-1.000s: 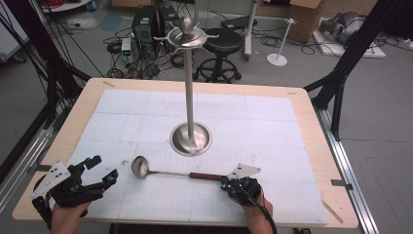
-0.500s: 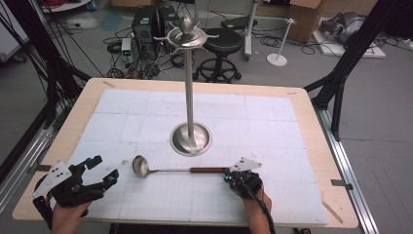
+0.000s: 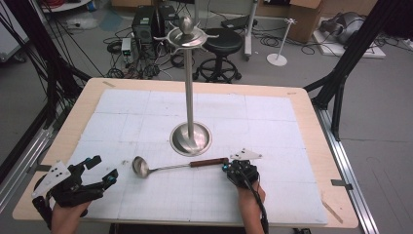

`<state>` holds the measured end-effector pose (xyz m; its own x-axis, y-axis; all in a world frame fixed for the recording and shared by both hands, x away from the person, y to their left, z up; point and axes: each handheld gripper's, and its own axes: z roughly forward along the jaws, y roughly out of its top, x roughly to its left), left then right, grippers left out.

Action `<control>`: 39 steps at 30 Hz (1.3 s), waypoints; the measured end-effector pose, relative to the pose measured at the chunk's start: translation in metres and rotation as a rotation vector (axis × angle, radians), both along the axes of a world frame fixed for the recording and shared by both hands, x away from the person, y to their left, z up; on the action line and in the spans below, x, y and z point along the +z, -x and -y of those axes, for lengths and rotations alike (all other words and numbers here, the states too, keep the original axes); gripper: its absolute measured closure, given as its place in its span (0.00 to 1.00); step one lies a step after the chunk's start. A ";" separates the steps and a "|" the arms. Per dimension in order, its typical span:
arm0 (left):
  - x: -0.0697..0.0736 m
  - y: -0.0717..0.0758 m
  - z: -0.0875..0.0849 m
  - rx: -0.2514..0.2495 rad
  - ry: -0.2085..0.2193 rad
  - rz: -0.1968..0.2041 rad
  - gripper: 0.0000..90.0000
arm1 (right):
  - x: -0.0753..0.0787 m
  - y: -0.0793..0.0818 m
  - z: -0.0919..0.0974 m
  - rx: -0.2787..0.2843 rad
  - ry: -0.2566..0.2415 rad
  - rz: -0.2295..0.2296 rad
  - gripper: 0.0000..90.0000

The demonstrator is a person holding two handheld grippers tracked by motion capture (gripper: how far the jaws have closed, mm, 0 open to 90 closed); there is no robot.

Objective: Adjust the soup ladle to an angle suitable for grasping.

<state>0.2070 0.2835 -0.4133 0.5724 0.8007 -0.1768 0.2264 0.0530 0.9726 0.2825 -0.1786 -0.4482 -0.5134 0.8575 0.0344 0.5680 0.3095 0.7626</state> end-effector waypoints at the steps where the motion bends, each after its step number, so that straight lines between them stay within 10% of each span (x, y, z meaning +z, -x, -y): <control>1: 0.000 0.000 -0.001 0.002 -0.001 0.001 0.19 | 0.001 0.000 0.004 -0.018 -0.011 0.008 1.00; 9: 0.000 0.000 -0.003 0.005 0.006 0.001 0.19 | -0.001 -0.006 0.018 -0.162 -0.026 0.008 1.00; 39: 0.005 0.002 -0.022 0.053 0.047 0.014 0.19 | -0.001 -0.016 -0.032 -0.041 -0.024 0.007 1.00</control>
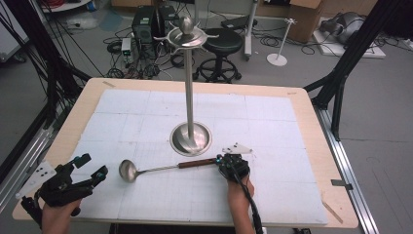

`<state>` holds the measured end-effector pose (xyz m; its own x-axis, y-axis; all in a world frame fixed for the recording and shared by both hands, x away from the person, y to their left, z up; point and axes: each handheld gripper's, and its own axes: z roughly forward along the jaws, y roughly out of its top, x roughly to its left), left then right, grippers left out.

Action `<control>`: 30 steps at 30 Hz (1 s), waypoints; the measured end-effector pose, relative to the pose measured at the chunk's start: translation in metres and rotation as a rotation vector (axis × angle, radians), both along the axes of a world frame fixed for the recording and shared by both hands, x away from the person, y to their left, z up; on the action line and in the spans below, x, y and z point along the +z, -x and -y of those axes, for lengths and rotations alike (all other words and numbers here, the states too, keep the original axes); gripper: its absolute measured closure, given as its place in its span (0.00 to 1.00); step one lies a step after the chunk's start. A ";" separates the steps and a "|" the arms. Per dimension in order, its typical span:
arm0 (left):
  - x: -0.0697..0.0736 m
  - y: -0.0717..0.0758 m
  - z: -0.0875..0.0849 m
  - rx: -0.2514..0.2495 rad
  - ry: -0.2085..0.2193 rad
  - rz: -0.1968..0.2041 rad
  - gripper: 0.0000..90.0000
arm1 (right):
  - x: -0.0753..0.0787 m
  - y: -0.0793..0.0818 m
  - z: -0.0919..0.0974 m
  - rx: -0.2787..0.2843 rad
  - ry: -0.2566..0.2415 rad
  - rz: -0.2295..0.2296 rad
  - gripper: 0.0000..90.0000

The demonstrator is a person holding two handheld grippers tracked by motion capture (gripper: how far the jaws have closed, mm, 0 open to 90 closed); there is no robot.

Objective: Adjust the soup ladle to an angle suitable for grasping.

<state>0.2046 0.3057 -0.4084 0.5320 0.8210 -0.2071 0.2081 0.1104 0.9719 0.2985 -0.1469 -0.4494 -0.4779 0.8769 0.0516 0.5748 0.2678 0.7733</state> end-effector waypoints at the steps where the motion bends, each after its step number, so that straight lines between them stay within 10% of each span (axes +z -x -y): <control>1: 0.000 0.000 -0.001 0.005 0.004 0.001 0.19 | 0.000 0.000 -0.003 0.009 -0.004 -0.003 1.00; 17: 0.002 0.002 -0.004 0.013 -0.006 0.006 0.19 | 0.000 0.000 -0.024 0.081 -0.014 -0.011 0.97; 30: 0.008 -0.007 -0.006 -0.060 -0.026 -0.007 0.23 | 0.032 0.039 0.051 0.067 -0.059 0.030 0.41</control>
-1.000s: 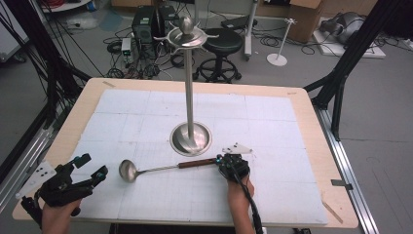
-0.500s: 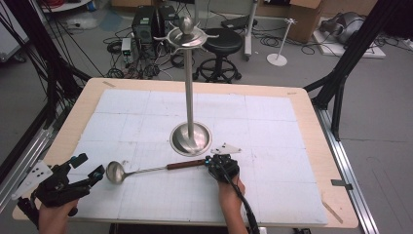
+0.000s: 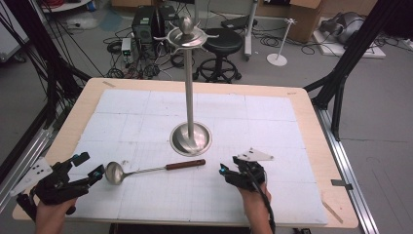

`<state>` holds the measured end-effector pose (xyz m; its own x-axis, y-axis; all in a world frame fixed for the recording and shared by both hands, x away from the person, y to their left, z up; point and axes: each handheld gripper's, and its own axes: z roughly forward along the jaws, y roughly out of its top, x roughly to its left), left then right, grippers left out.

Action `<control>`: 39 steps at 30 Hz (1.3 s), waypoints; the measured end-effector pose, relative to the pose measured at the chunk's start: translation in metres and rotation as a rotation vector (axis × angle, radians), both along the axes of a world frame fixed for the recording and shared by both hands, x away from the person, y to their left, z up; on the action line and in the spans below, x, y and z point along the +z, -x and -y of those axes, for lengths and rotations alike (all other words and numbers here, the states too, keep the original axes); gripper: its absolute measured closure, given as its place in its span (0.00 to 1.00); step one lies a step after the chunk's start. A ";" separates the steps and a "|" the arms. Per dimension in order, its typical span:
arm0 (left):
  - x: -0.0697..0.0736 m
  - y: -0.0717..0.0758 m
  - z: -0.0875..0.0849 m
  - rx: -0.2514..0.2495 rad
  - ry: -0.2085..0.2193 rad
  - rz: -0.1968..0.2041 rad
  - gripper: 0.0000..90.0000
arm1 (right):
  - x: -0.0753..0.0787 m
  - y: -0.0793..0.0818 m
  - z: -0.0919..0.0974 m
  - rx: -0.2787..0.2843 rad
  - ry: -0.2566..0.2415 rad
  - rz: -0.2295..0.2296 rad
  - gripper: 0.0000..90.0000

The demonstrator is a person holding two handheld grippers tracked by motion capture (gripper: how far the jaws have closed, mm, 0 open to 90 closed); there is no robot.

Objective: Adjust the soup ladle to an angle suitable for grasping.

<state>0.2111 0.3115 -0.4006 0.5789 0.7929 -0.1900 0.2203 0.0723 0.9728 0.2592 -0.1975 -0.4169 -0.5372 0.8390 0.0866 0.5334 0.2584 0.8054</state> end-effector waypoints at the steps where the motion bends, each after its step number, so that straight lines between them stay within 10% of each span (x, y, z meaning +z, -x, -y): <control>1: 0.001 -0.002 0.000 -0.011 -0.003 -0.004 0.23 | 0.003 0.004 0.007 -0.007 0.008 0.002 0.37; 5: 0.010 -0.012 0.009 -0.088 -0.063 -0.021 0.24 | 0.012 0.020 0.029 -0.019 0.039 0.027 0.29; 13: 0.029 -0.038 0.061 -0.333 -0.365 -0.138 0.26 | 0.013 0.035 0.058 -0.040 0.018 0.047 0.26; 39: 0.008 -0.096 0.145 -0.546 -0.804 -0.382 0.46 | 0.026 0.040 0.072 -0.067 -0.042 0.101 0.27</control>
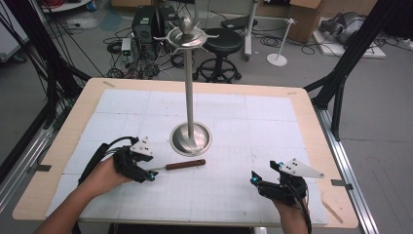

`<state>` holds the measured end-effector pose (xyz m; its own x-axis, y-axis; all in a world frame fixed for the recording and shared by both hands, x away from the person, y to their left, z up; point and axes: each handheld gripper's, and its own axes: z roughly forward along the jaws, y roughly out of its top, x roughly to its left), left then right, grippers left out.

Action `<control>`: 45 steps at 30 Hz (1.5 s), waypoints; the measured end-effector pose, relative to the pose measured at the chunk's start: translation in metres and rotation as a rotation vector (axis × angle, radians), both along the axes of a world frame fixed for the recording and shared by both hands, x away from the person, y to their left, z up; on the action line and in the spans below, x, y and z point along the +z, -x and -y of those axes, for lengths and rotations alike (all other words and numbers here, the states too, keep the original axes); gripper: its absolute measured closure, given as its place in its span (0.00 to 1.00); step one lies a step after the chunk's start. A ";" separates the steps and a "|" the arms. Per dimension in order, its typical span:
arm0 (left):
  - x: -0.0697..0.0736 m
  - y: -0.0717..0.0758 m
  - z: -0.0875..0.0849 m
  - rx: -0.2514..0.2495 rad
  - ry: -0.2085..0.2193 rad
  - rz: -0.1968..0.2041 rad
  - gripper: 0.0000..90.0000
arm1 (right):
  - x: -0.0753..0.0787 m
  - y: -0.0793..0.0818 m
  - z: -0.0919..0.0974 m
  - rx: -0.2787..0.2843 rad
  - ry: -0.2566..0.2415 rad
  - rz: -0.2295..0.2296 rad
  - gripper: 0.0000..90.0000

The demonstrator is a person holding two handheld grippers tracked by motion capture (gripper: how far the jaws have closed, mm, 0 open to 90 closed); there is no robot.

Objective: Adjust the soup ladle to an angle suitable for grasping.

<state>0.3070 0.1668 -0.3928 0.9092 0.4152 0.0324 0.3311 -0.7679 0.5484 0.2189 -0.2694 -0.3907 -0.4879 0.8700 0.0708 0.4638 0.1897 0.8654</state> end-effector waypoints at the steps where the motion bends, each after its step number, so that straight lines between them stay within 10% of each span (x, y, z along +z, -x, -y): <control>1: -0.003 -0.002 0.001 0.004 -0.014 -0.002 0.46 | 0.000 0.000 0.000 0.000 0.000 0.000 0.27; 12: -0.020 -0.013 0.003 0.021 -0.134 -0.089 0.58 | 0.002 0.002 0.002 -0.005 -0.010 0.004 0.27; 45: -0.016 -0.005 0.004 0.047 -0.149 -0.194 0.91 | 0.003 0.004 0.007 -0.028 -0.020 0.005 0.27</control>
<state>0.3124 0.1633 -0.4086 0.8839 0.4613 -0.0768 0.4567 -0.8164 0.3533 0.2145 -0.2768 -0.3876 -0.4635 0.8819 0.0860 0.4642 0.1590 0.8714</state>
